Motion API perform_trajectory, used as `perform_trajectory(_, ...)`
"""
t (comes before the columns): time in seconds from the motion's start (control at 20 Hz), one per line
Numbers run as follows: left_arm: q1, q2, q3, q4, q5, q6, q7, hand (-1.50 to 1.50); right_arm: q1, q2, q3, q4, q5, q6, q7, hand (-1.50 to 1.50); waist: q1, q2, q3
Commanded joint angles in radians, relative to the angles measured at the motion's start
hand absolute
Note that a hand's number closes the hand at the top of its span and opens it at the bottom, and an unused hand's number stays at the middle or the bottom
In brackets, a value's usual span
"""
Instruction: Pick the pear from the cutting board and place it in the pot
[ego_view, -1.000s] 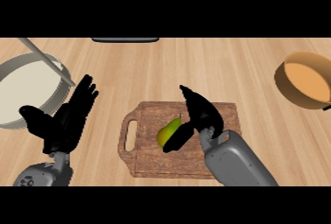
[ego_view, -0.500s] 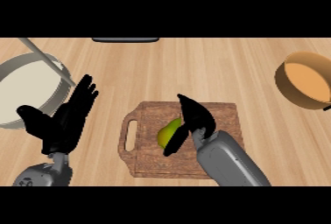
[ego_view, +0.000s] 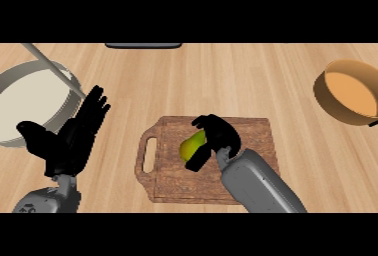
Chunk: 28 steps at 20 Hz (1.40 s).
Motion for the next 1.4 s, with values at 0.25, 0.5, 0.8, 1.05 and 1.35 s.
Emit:
perform_trajectory(0.25, -0.033, -0.033, 0.034, 0.049, -0.015, -0.04, 0.003, 0.0, -0.028, 0.008, 0.05, -0.004, 0.024, -0.07, -0.018, 1.5, -0.001, 0.002, 0.001)
perform_trajectory(0.5, 0.014, -0.014, 0.058, 0.012, -0.029, -0.005, -0.003, 0.0, 0.096, -0.425, -0.098, -0.152, -0.023, 0.159, -0.26, 1.5, -0.063, -0.008, 0.003)
perform_trajectory(0.8, 0.038, -0.027, 0.072, -0.018, -0.024, 0.021, -0.001, 0.0, 0.176, -0.837, -0.276, -0.086, -0.052, 0.255, -0.62, 1.5, -0.102, -0.007, 0.007)
perform_trajectory(1.05, 0.031, -0.023, 0.077, -0.015, -0.02, 0.015, 0.003, 0.0, 0.227, -1.09, -0.482, 0.052, -0.05, 0.192, -0.925, 1.5, -0.083, 0.002, 0.008)
perform_trajectory(1.35, -0.015, -0.027, 0.046, -0.017, -0.016, -0.011, 0.028, 0.0, 0.284, -1.218, -0.69, 0.287, -0.131, 0.157, -1.325, 1.5, -0.037, 0.003, 0.005)
